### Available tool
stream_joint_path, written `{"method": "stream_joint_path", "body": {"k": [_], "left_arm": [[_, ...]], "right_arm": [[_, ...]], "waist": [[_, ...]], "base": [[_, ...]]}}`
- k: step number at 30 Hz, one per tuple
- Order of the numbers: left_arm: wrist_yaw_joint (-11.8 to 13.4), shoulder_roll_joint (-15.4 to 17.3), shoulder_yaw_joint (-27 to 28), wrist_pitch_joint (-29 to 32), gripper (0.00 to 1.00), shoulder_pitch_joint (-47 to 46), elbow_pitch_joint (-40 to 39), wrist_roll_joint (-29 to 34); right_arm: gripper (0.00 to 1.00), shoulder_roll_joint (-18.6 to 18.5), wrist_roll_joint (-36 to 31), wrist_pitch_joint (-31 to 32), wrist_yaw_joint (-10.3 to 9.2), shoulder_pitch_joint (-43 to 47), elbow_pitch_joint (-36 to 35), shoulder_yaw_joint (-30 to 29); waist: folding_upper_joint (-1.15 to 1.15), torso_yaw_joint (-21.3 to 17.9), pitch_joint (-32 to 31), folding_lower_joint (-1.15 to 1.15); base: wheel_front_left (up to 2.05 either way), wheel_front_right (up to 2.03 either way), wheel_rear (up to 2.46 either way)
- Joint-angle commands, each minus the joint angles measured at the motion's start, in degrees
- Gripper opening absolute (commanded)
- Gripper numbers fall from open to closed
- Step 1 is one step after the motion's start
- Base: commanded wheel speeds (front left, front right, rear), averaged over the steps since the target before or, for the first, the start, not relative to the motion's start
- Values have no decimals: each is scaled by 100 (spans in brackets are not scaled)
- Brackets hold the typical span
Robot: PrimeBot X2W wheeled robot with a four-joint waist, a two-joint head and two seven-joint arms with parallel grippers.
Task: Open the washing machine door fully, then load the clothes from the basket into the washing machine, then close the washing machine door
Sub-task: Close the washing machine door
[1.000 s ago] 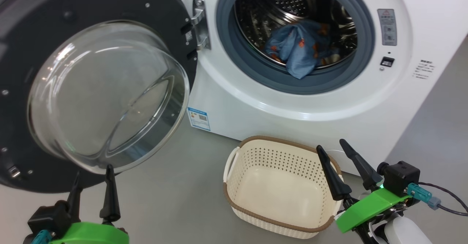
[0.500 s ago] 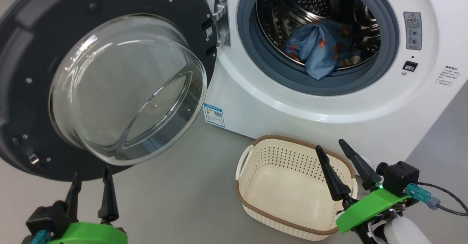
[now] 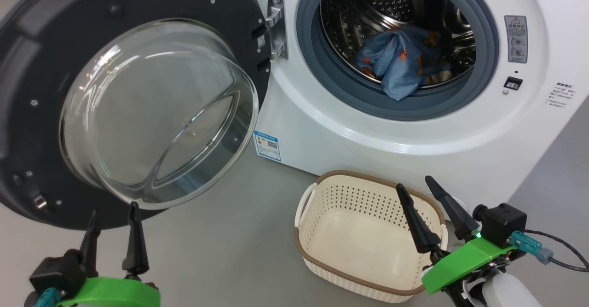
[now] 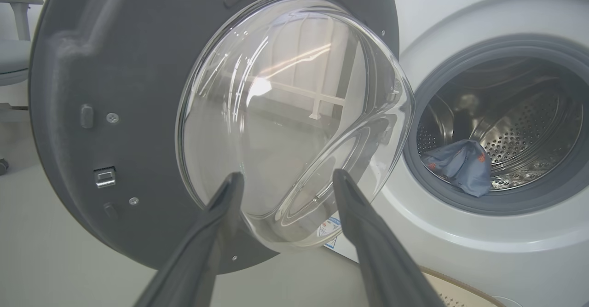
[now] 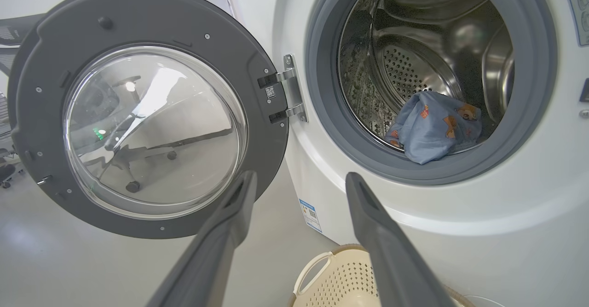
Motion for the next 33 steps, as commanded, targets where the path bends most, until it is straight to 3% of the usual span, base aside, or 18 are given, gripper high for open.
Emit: {"method": "stream_joint_path", "body": {"k": [1, 3, 11, 21, 26, 33], "left_arm": [[-40, 125, 164, -31, 100, -142, -238, -16], [-51, 153, 169, -31, 0, -162, -360, -27], [-123, 385, 191, -31, 0, -373, -1437, -240], [-155, 1342, 691, 348, 0, -1467, -2301, -1550], [-155, 1544, 1369, 522, 0, -2024, -1779, -2635], [-147, 2096, 2562, 1221, 0, -2820, 209, -4493]], "right_arm": [[100, 0, 62, -44, 8, -15, -118, 146], [100, -4, 67, -44, 8, -12, -119, 136], [100, -10, 76, -44, 8, 14, -113, 112], [100, -50, 69, -44, 8, -66, -115, 191], [100, -86, 63, -44, 8, -146, -109, 261], [100, -190, 53, -44, 8, -215, -90, 327]], "waist": [[0, -24, 12, 0], [0, -41, 16, 0], [0, -54, -13, 0], [0, -111, -16, 0], [0, -278, 32, 0], [0, -581, 138, 0]], "base": [[0, 0, 0], [0, 0, 0], [0, 0, 0], [0, 0, 0], [0, 0, 0], [0, 0, 0]]}}
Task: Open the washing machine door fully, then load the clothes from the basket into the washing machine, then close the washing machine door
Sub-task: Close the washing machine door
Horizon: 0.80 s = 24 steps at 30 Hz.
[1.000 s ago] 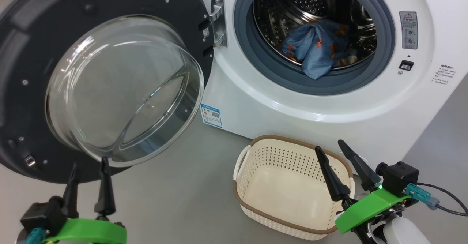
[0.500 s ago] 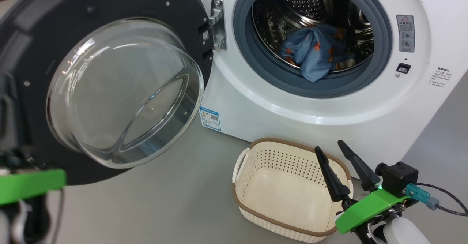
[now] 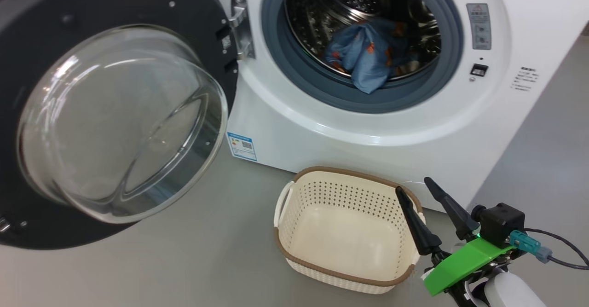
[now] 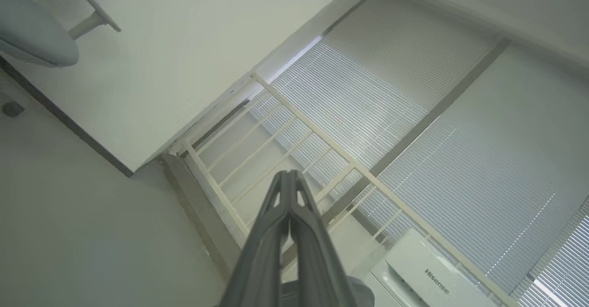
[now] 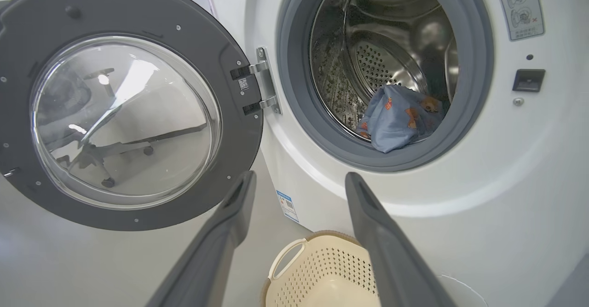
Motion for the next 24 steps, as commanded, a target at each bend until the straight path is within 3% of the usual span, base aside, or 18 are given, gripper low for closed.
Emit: {"method": "stream_joint_path", "body": {"k": [1, 6, 13, 24], "left_arm": [[-5, 439, 370, 110, 0, -355, 331, -287], [-8, 859, 728, 359, 0, -709, 1611, -791], [-14, 1194, 990, 780, 0, -1023, 3078, -1303], [-17, 1441, 706, 1449, 0, -987, 4051, -1331]], "right_arm": [[100, -60, 52, -44, 8, -182, -109, 142], [100, -168, 46, -44, 8, -229, -104, 196], [100, -309, 46, -44, 8, -316, -100, 321], [100, -397, 48, -44, 8, -347, -84, 328]], "waist": [[0, -151, 74, 0], [0, -313, 140, 0], [0, -474, 286, 0], [0, -557, 358, 0]], "base": [[0, 0, 0], [0, 0, 0], [0, 0, 0], [0, 0, 0]]}}
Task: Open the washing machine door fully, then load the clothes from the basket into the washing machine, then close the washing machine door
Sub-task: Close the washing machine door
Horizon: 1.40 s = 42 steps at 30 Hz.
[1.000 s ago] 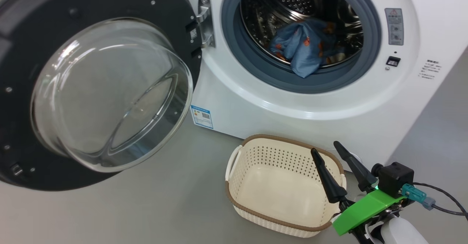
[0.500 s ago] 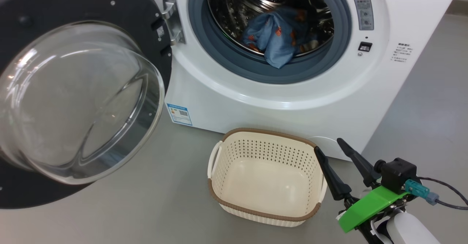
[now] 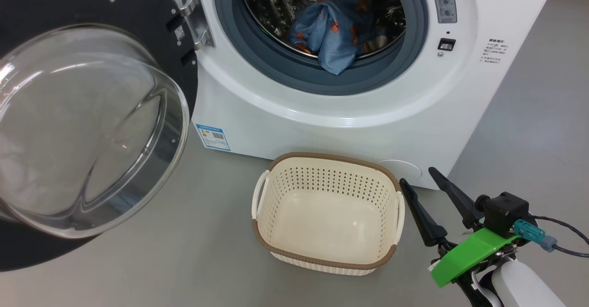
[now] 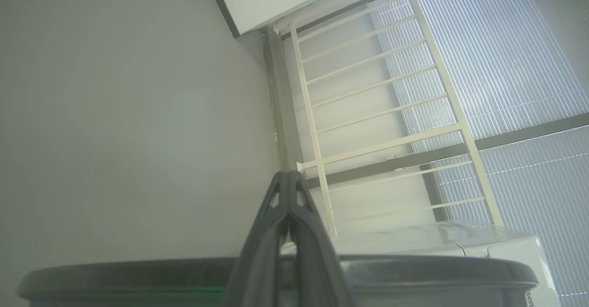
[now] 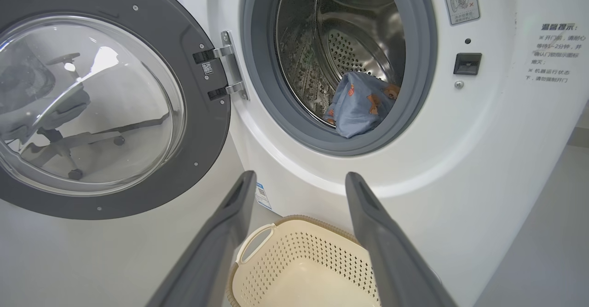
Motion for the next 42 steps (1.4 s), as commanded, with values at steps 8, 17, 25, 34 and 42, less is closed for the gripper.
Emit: {"method": "stream_joint_path", "body": {"k": [8, 17, 25, 34, 42], "left_arm": [[-17, 479, -367, 1117, 0, 65, -13, -47], [-17, 331, -677, 2400, 0, 465, -559, -390], [-17, 257, -869, 3413, 0, 813, -1035, -678], [7, -58, -1157, 4741, 0, 1240, -1994, -1131], [305, -516, -1382, 5655, 0, 1853, -3459, -1632]], "right_arm": [[100, 58, 16, -44, 8, -41, -123, 57], [100, 135, 44, -44, 8, 74, -113, -16], [100, 201, 79, -44, 8, 181, -103, -29], [100, 303, 121, -44, 8, 261, -69, -19], [100, 378, 153, -44, 8, 347, -88, 2]], "waist": [[0, 82, -63, 0], [0, 248, -223, 0], [0, 380, -394, 0], [0, 483, -553, 0], [0, 428, -678, 0]], "base": [[0, 0, 0], [0, 0, 0], [0, 0, 0], [0, 0, 0], [0, 0, 0]]}}
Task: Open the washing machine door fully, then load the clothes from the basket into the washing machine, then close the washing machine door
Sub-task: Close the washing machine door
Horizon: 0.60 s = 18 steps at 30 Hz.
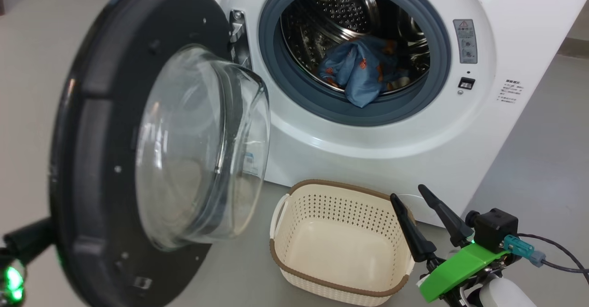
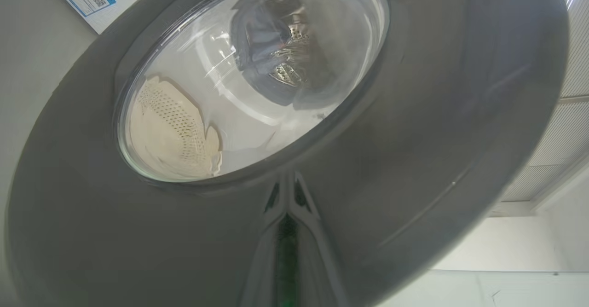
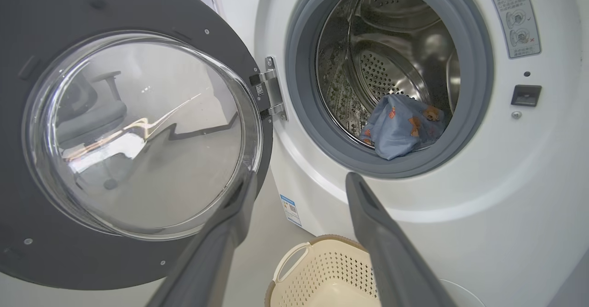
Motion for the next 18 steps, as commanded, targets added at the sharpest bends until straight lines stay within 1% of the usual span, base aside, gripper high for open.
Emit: {"method": "stream_joint_path", "body": {"k": [1, 6, 9, 13, 18], "left_arm": [[101, 167, 81, 182, 0, 54, -447, -70], [490, -173, -166, 343, 0, 403, -1504, -135], [605, -356, -346, 348, 0, 540, -2003, -86], [683, -667, -489, 218, 0, 596, -2454, -82], [614, -949, -650, -36, 0, 547, -2587, 81]], "right_arm": [[100, 12, 40, -44, 8, 77, -150, 67], [100, 55, 37, -44, 8, 107, -158, 56], [100, 91, 29, -44, 8, 89, -175, 42], [100, 110, 15, -44, 8, 44, -196, 2], [100, 127, -29, -44, 8, -20, -241, -75]], "waist": [[0, -38, -22, 0], [0, -197, -49, 0], [0, -353, -43, 0], [0, -617, 31, 0], [0, -1047, 165, 0]], "base": [[0, 0, 0], [0, 0, 0], [0, 0, 0], [0, 0, 0], [0, 0, 0]]}}
